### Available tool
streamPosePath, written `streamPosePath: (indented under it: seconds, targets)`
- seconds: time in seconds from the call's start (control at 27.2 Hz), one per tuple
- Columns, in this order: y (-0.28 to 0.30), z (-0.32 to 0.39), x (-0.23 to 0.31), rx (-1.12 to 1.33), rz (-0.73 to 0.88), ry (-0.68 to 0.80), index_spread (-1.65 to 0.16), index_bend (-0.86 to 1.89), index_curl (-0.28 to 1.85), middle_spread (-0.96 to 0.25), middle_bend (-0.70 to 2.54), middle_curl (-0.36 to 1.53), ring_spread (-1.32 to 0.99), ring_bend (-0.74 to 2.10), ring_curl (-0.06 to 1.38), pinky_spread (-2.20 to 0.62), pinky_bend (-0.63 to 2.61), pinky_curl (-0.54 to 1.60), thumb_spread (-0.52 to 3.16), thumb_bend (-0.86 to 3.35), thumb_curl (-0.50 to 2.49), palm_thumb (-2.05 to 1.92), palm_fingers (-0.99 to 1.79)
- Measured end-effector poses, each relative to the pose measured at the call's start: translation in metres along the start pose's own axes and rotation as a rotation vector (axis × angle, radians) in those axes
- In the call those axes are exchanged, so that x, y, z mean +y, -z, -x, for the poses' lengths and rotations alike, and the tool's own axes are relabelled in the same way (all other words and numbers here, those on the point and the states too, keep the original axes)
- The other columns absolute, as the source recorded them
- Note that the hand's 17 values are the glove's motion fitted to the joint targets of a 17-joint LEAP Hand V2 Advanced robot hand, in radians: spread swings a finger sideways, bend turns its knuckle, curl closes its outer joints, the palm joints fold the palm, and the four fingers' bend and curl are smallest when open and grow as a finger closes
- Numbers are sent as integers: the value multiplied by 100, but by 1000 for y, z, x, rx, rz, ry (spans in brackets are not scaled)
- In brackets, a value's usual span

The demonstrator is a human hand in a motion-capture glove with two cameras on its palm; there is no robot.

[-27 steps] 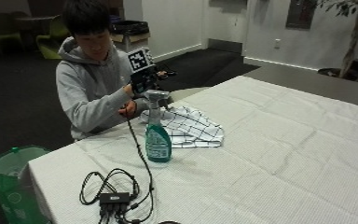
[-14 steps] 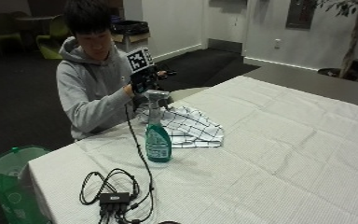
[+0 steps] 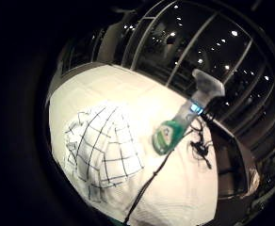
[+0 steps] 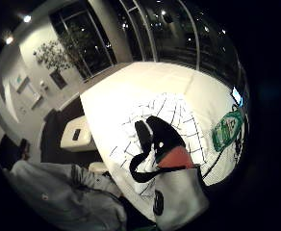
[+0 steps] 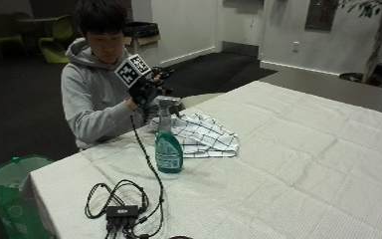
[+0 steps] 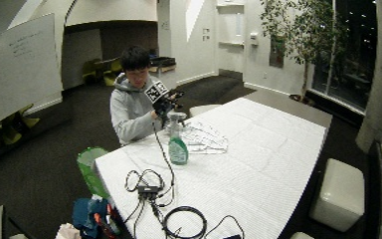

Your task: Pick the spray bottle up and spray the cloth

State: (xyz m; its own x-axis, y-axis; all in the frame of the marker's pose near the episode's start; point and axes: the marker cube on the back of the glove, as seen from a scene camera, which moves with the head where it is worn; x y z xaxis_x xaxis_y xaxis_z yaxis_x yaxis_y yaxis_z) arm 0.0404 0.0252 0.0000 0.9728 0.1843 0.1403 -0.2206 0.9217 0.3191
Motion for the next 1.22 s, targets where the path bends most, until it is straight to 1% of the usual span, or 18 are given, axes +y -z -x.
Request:
streamPosePath:
  seconds: [0.22, 0.41, 0.48, 0.7, 0.77, 0.85, 0.92, 0.99, 1.07, 1.22]
  targets:
    - [4, -30, 22, -75, -88, -165, -33, 10, 22, 0, 22, 26, 7, 26, 16, 25, 42, 29, 98, -1, 26, 54, 14]
    - [5, -51, 40, -99, -156, -237, -30, 9, 20, 2, 22, 27, 8, 28, 18, 25, 45, 31, 98, -3, 26, 52, 11]
    - [3, -59, 50, -129, -186, -289, -30, 9, 20, 3, 23, 28, 8, 29, 19, 25, 46, 31, 98, -3, 26, 52, 10]
    - [-19, -112, 50, -247, -255, -547, -28, 11, 19, 4, 24, 29, 9, 30, 20, 25, 48, 33, 97, -3, 27, 51, 8]
    - [-27, -127, 47, -294, -270, -641, -27, 11, 19, 5, 25, 30, 10, 32, 21, 25, 48, 33, 95, -6, 26, 45, 9]
    - [-37, -137, 44, -355, -262, -724, -27, 11, 19, 6, 25, 30, 11, 33, 22, 25, 49, 33, 94, -6, 26, 42, 9]
    - [-47, -142, 44, -428, -217, -785, -26, 11, 19, 6, 26, 31, 11, 34, 22, 25, 49, 33, 93, -5, 26, 41, 9]
    - [-57, -147, 42, -488, -188, -828, -25, 10, 19, 6, 26, 31, 12, 35, 23, 25, 50, 33, 93, -4, 26, 40, 9]
    - [-68, -155, 36, -524, -205, -861, -25, 11, 19, 7, 26, 31, 12, 36, 23, 26, 50, 34, 92, -4, 27, 40, 9]
    - [-93, -172, 21, -591, -239, -871, -24, 10, 18, 7, 26, 32, 13, 38, 24, 27, 51, 34, 92, -3, 27, 41, 9]
